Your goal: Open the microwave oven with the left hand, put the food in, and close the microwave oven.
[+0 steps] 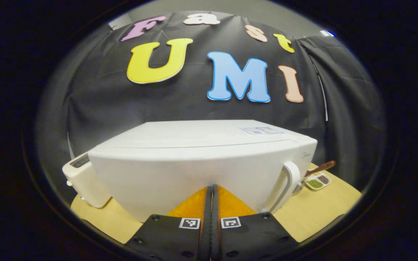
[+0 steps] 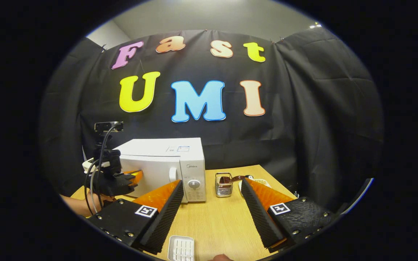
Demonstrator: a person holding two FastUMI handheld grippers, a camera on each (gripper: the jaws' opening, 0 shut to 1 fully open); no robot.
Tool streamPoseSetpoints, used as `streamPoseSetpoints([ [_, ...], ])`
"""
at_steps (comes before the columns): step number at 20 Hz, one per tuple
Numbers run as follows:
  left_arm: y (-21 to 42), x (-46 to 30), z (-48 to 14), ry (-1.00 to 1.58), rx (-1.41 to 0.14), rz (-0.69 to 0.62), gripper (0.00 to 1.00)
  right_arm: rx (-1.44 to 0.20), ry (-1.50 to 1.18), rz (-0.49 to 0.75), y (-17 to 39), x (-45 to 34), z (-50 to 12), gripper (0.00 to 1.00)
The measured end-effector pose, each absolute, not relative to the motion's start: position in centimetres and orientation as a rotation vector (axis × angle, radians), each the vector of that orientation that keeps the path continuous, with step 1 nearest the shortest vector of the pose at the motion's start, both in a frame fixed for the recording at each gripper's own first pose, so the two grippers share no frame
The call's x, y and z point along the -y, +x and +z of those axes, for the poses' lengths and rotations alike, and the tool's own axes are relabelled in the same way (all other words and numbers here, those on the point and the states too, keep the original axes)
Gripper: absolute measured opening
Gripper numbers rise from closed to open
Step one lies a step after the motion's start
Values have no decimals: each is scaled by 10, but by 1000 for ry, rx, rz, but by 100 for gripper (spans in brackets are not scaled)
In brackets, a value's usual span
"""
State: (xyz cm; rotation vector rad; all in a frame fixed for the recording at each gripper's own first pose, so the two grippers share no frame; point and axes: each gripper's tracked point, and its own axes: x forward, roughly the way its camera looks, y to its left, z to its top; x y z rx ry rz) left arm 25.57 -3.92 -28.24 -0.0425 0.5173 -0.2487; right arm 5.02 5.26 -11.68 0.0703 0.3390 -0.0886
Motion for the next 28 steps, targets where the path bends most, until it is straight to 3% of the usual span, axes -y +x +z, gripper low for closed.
streamPoseSetpoints([
  [4,252,39,-283,-41,-516,-186,7,-308,52,-24,38,-51,-108,96],
  [8,227,41,-230,-27,-414,-201,7,-303,65,3,25,-35,-107,96],
  [15,151,49,-121,-28,-231,-174,6,-261,79,46,22,-3,-96,96],
  [27,33,21,-40,-22,-156,-62,7,-173,52,85,4,11,-73,96],
  [28,26,16,-38,-16,-154,-63,17,-172,53,80,2,10,-72,96],
])
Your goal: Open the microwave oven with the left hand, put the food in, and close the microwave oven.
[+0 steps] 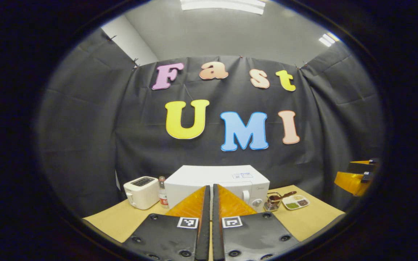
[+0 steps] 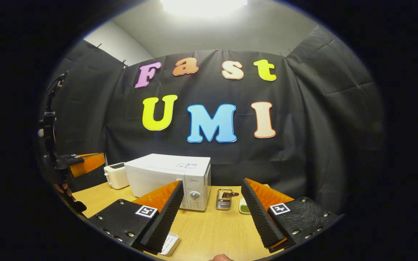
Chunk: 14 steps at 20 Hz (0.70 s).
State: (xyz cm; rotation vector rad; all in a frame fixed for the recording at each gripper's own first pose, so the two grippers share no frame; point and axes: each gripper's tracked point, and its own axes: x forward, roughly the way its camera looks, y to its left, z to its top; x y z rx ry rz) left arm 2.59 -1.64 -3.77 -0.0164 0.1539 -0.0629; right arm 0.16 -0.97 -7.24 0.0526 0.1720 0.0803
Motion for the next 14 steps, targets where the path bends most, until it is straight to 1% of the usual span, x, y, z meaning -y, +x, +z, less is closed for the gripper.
streamPoseSetpoints([
  [2,15,12,-35,0,-155,-79,36,-161,57,73,-3,6,-70,96],
  [5,5,1,-23,37,-122,-88,57,-177,46,66,-6,-2,-77,96],
  [8,0,-9,-15,28,-91,-79,93,-176,34,60,-11,-9,-76,96],
  [10,-1,-15,-12,25,-77,-65,100,-165,27,59,-13,-15,-73,96],
  [11,-2,-19,-10,30,-70,-56,97,-161,25,62,-13,-18,-71,96],
  [14,0,-27,-7,51,-61,-43,97,-152,38,68,-10,-26,-69,96],
])
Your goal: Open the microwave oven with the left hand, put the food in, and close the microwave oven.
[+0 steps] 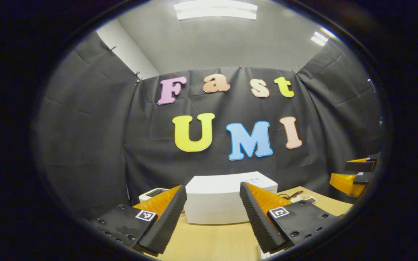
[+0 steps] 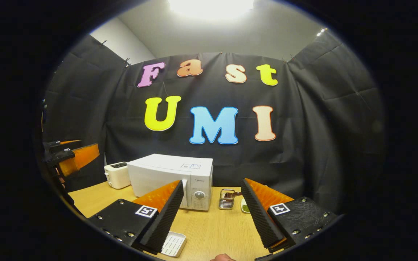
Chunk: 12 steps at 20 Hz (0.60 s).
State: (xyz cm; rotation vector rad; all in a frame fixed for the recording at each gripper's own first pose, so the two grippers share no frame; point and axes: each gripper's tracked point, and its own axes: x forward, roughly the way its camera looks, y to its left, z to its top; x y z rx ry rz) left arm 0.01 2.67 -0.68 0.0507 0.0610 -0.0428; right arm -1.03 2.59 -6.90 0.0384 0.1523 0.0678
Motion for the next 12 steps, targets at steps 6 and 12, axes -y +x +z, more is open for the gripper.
streamPoseSetpoints([
  [6,-2,-36,5,25,-42,-40,97,-126,44,82,-6,-38,-60,96],
  [12,-4,-51,14,24,-17,-17,100,-119,24,94,-3,-48,-57,96],
])
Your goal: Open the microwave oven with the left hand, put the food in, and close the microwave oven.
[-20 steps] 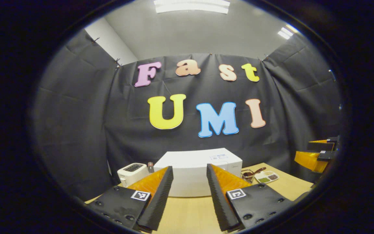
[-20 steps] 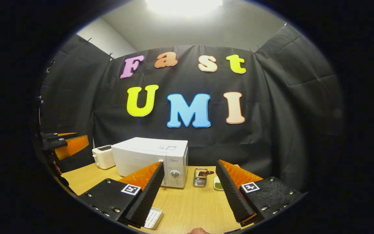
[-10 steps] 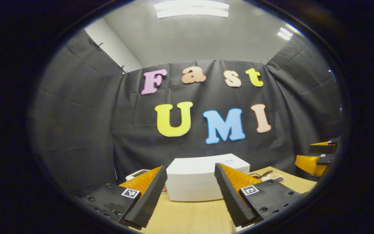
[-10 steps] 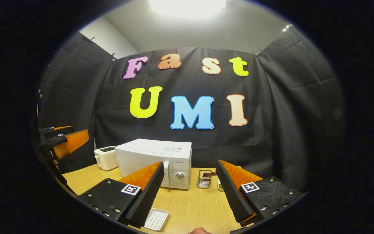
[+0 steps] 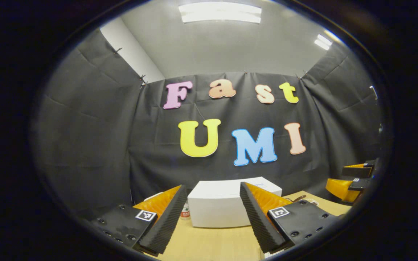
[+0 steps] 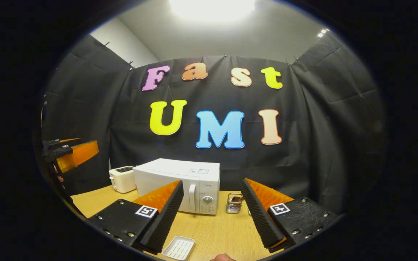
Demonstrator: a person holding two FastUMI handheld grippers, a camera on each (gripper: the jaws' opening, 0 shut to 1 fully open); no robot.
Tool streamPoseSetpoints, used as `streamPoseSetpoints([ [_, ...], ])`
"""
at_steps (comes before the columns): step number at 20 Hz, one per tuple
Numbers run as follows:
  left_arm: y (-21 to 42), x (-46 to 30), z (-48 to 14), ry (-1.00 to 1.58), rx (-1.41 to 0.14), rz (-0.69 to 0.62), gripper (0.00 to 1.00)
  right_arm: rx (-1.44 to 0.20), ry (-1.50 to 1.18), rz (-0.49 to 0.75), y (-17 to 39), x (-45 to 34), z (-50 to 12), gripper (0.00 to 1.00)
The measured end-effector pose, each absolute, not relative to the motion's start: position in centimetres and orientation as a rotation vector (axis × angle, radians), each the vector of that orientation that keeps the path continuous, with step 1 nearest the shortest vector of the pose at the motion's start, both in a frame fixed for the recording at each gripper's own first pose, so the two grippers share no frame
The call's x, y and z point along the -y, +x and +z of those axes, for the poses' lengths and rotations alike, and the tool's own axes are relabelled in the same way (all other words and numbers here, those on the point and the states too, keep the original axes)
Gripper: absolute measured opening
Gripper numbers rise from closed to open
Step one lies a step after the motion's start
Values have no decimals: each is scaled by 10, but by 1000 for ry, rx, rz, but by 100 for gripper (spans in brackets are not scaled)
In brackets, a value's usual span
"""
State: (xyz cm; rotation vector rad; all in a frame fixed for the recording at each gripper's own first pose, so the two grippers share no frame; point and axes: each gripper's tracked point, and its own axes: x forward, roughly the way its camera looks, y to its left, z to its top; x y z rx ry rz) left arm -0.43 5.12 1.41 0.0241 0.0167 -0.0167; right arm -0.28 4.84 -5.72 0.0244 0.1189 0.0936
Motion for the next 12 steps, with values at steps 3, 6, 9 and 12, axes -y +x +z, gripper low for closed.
streamPoseSetpoints([
  [3,-2,-57,16,27,-13,-12,97,-109,36,97,2,-53,-51,96],
  [6,0,-63,22,28,1,-8,97,-95,49,92,7,-56,-45,96],
  [9,0,-65,22,25,6,-15,100,-85,53,89,8,-59,-43,96],
  [12,2,-67,19,21,1,-20,90,-85,52,89,9,-64,-42,96],
])
